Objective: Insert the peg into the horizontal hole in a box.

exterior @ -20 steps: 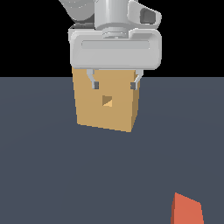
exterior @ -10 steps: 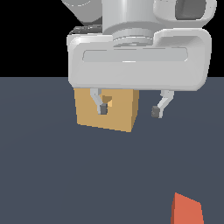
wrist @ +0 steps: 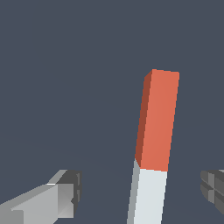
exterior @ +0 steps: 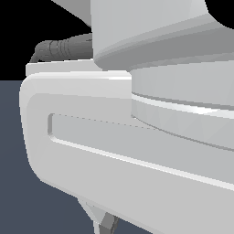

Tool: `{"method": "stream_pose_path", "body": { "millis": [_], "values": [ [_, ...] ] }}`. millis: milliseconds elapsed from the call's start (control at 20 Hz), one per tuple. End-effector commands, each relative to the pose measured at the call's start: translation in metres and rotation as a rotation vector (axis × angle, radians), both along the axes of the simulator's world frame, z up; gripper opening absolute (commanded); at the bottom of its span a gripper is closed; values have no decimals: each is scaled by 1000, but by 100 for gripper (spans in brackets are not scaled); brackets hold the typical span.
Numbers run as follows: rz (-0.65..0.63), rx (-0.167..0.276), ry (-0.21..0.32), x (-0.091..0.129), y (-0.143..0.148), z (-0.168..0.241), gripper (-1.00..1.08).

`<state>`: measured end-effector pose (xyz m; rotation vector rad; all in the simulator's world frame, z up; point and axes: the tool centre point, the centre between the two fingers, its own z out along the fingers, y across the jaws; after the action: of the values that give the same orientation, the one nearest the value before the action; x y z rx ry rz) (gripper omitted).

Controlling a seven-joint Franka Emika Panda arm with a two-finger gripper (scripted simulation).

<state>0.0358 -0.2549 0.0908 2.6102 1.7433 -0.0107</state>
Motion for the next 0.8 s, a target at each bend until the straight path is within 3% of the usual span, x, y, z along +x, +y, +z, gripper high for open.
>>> {"method": "stream_pose_path", "body": {
  "millis": [0, 350, 750],
  "values": [
    [-40, 2, -3, -1, -25, -9, 100],
    [-108, 5, -4, -6, -66, -23, 100],
    [-119, 6, -5, -7, -72, -25, 100]
  ]
}}
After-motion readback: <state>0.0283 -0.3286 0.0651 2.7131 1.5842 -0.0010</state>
